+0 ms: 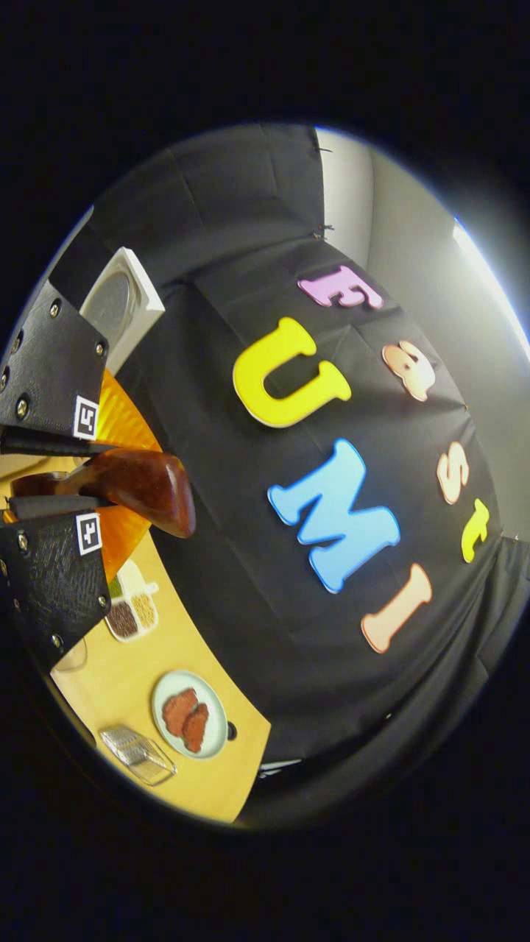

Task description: Close the left gripper, press the button to open the rice cooker; take a wooden spoon from the chopstick holder with the right hand, scoop a spoonful of rice and pour it into the rice cooker, then put the wooden spoon back into the chopstick holder.

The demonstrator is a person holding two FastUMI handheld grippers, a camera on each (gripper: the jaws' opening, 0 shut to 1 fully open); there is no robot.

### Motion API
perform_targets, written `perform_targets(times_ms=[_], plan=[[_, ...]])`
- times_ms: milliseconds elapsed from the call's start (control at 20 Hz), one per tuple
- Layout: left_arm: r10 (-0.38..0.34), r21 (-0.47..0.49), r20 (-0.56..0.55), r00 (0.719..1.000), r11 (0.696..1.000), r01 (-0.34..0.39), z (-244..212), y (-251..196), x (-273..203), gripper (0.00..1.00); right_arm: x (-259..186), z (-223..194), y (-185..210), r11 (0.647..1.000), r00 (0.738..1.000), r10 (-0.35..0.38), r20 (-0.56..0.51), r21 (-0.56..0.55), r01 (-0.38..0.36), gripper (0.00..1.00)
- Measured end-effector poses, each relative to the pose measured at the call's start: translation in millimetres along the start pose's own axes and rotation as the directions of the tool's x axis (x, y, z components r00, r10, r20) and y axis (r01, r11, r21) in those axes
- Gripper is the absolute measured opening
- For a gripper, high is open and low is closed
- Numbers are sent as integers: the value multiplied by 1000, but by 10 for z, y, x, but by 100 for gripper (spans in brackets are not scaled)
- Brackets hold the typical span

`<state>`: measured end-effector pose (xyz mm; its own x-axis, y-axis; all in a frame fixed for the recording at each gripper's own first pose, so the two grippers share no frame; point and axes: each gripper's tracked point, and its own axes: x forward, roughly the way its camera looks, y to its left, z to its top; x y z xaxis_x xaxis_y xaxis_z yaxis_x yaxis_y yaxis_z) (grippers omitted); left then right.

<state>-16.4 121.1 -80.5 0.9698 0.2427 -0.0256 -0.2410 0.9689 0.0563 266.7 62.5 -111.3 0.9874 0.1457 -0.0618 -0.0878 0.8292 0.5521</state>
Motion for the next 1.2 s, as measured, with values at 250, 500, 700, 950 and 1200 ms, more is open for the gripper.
perform_targets(times_ms=[250,500,700,950,1200], plan=[[-69,9,51,996,998,69,220,-363,-74,100,-118,503,-1040,990,988,-135,79,-39,138,22],[-102,16,67,993,995,101,356,-531,-115,100,-223,672,-1946,965,963,-252,94,-49,258,22],[-111,30,70,991,994,109,402,-615,-138,99,-320,576,-2351,945,944,-317,88,-60,322,22],[-117,35,57,991,993,115,376,-688,-166,100,-285,276,-2613,926,929,-366,54,-77,369,22],[-109,53,47,993,993,106,361,-675,-181,100,-288,-56,-2799,916,919,-394,3,-85,392,22]])
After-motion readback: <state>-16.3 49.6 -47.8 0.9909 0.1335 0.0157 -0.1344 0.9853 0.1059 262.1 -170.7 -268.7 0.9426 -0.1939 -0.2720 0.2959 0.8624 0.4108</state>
